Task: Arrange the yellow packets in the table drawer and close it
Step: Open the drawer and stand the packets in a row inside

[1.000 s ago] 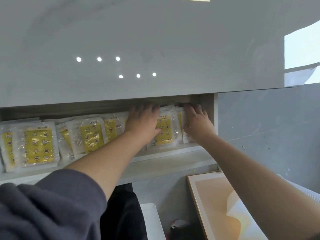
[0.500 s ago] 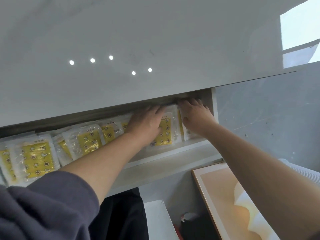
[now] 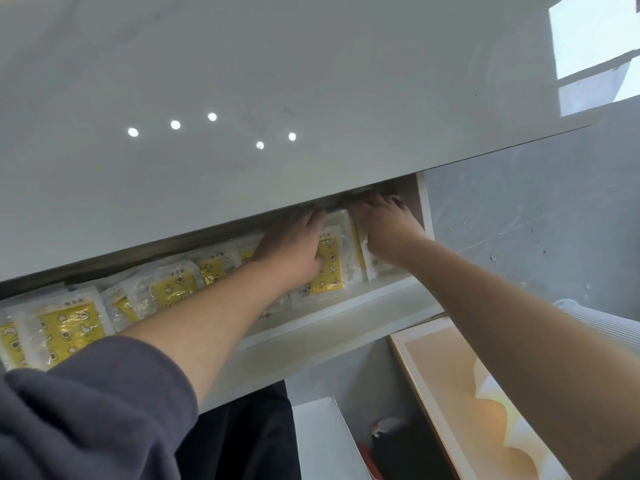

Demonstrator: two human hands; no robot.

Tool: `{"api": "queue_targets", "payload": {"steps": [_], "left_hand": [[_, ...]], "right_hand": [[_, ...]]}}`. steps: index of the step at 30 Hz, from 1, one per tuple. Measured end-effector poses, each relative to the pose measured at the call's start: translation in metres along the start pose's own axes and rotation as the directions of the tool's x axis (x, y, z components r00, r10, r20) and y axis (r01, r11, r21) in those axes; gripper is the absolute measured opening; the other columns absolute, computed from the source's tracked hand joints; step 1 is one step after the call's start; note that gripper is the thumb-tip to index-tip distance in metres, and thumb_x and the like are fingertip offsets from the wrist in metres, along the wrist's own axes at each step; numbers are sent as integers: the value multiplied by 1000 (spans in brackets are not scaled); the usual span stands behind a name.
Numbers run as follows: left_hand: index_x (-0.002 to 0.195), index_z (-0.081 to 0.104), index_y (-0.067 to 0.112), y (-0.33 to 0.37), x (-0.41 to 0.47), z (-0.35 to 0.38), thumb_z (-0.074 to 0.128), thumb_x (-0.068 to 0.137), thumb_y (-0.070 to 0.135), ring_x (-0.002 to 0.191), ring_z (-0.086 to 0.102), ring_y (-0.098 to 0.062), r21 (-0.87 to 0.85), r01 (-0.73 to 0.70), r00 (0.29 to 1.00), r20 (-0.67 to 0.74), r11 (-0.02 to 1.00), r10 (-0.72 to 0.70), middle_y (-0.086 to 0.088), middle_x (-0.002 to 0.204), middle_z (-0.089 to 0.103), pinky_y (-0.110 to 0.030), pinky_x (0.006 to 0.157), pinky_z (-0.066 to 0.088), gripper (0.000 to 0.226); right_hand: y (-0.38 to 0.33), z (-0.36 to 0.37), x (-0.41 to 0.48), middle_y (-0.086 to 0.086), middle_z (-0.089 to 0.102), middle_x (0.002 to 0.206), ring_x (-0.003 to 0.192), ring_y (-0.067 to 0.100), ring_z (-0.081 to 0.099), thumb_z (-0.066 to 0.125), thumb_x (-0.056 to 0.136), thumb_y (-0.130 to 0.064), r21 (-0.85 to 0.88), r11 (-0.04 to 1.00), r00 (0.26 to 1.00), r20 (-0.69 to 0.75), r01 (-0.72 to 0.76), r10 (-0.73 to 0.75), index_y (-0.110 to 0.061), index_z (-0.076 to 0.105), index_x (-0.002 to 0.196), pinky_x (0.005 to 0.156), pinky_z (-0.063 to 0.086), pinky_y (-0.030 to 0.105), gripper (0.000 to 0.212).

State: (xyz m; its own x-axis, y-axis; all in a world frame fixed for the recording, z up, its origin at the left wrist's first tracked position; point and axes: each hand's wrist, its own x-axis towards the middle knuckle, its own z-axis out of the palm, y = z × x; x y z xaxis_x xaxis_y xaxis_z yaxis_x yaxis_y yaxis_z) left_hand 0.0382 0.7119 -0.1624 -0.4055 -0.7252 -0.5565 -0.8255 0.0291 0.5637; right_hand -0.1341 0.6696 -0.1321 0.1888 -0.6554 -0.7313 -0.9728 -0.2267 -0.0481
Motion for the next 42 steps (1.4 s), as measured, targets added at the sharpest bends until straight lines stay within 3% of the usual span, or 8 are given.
{"api": "queue_targets", "payload": {"steps": [7, 14, 18, 22, 26, 30, 35, 42], "left_hand": [[152, 19, 18, -3, 1, -5, 55, 91, 20, 137, 37, -22, 5, -18, 1000, 21, 1000, 18, -2, 153, 32, -35, 106, 37, 71], [135, 42, 13, -28, -29, 0, 55, 92, 40, 110, 52, -23, 177, 141, 975, -194, 974, -106, -6, 126, 52, -33, 84, 44, 52], [131, 44, 14, -42, -46, 1, 61, 85, 51, 111, 51, -26, 212, 174, 973, -190, 962, -134, -7, 123, 51, -37, 89, 44, 61], [137, 40, 18, -63, -68, -7, 65, 80, 57, 115, 51, -26, 189, 206, 971, -159, 960, -177, -6, 129, 49, -39, 89, 46, 73], [137, 39, 18, -81, -87, -14, 63, 79, 61, 114, 52, -28, 249, 307, 951, -110, 918, -288, -6, 129, 48, -36, 78, 48, 75], [138, 38, 21, -89, -85, -19, 68, 79, 53, 120, 48, -25, 163, 255, 967, -42, 953, -252, -2, 137, 42, -36, 86, 47, 73], [141, 36, 22, -101, -96, -21, 72, 77, 51, 122, 49, -25, 127, 276, 961, -59, 953, -270, -3, 139, 45, -38, 91, 47, 79], [129, 48, 18, -108, -107, -16, 72, 72, 58, 113, 52, -27, 174, 348, 933, -163, 921, -321, -5, 123, 54, -40, 89, 44, 74]], "right_hand": [[1, 4, -3, 2, 38, 147, 139, 26, 29, 53, 84, -6, 7, 1000, 1000, -14, 21, -20, -26, 32, 146, 116, 23, 48, 68], [6, 9, -6, 6, 33, 151, 143, 28, 26, 52, 90, -9, -39, 996, 996, -42, -78, 77, -18, 23, 150, 115, 24, 44, 67], [-4, 11, -7, 9, 26, 155, 145, 30, 20, 48, 94, -20, -66, 992, 989, -101, -111, 104, -19, 14, 152, 119, 18, 48, 67], [-47, 13, -12, 7, 25, 156, 146, 26, 15, 46, 92, -24, 0, 1000, 988, -156, 15, -14, -19, 15, 152, 120, 8, 52, 68], [-85, 22, -12, 3, 34, 150, 143, 24, 23, 46, 94, -45, -63, 984, 978, -118, 165, -172, -23, 25, 149, 119, 6, 54, 63], [-108, 32, -5, 1, 36, 149, 142, 24, 26, 52, 90, -52, -8, 974, 971, -73, 227, -227, -27, 34, 146, 117, 4, 58, 64], [-121, 38, 2, 1, 55, 126, 126, 23, 43, 60, 88, -39, 161, 963, 950, -262, 215, -168, -25, 61, 114, 117, 15, 50, 30], [-130, 45, 1, -1, 71, 79, 81, 24, 66, 64, 87, -17, 3, 966, 905, -350, 259, -242, -18, 66, 98, 88, 40, 36, 11]]}}
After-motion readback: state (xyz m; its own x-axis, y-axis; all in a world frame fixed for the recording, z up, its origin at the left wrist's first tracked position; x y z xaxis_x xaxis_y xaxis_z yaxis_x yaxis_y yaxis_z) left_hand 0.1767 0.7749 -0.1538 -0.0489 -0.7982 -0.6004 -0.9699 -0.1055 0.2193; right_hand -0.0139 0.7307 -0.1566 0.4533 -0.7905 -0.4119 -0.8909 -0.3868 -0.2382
